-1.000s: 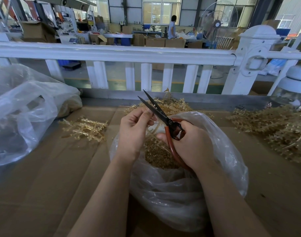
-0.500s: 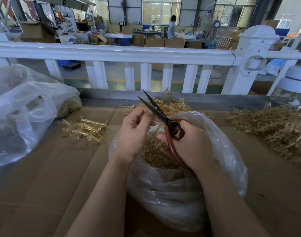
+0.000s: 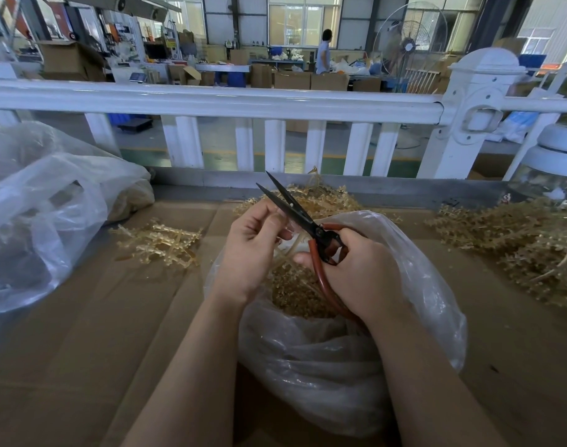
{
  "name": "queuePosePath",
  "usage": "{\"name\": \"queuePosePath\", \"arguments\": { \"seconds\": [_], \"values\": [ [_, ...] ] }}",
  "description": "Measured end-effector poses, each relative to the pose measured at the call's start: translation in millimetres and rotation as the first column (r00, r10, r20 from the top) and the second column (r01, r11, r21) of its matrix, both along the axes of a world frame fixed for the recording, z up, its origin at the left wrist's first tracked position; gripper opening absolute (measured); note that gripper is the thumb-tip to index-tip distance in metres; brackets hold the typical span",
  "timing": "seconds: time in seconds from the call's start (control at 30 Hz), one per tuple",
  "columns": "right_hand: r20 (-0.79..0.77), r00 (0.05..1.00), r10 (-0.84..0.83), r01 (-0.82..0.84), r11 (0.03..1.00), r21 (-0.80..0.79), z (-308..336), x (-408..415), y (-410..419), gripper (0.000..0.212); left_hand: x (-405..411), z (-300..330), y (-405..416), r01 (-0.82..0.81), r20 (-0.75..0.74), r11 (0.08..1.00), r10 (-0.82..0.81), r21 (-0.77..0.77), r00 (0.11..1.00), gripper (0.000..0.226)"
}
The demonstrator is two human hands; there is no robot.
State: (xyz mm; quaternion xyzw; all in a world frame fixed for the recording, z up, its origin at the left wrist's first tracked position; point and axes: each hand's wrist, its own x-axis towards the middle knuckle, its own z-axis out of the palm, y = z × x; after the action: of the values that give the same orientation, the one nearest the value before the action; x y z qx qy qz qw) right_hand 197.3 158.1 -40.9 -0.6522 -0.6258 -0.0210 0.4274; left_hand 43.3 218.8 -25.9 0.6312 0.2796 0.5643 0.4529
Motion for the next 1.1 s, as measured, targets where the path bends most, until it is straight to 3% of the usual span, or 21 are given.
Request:
{"name": "queuePosePath", "arguments": {
  "seconds": [0.2, 0.3, 0.47, 0.63, 0.77, 0.9, 1.1],
  "values": [
    [-0.005, 1.0, -0.005, 0.005, 1.0, -0.02, 0, 0, 2, 0.076, -1, 2, -2, -0.026, 0.048, 0.998, 0.029, -0.062, 0.998, 0.021],
    [-0.084, 0.996, 0.01, -0.013, 0.999, -0.037, 1, -1, 2, 0.074, -2, 5, -2, -0.012, 0.062, 0.994, 0.018, -0.105, 0.998, 0.027],
    [-0.356, 0.931, 0.082, -0.099, 0.995, -0.03, 1, 1, 4, 0.048, -2, 5, -1, 0.007, 0.012, 0.992, -0.005, -0.128, 1.0, 0.029],
    [-0.51, 0.849, 0.137, -0.21, 0.974, -0.089, 3, 1, 7, 0.015, 0, 1, 0, 0.005, -0.054, 0.989, -0.013, -0.146, 0.998, 0.025],
    [-0.564, 0.813, 0.141, -0.238, 0.966, -0.101, 7, -1, 4, 0.013, -1, 2, -1, 0.061, -0.028, 0.977, -0.068, -0.204, 0.997, 0.017],
    [-0.706, 0.685, 0.18, -0.247, 0.969, 0.007, 14, 1, 0, 0.017, -7, 6, 2, 0.282, 0.258, 0.866, -0.186, -0.413, 0.948, 0.055],
    [-0.791, 0.5, 0.353, -0.28, 0.93, 0.239, 15, 6, -6, 0.022, -9, 1, 1, 0.363, 0.153, 0.761, -0.335, -0.538, 0.93, 0.07]
  ]
}}
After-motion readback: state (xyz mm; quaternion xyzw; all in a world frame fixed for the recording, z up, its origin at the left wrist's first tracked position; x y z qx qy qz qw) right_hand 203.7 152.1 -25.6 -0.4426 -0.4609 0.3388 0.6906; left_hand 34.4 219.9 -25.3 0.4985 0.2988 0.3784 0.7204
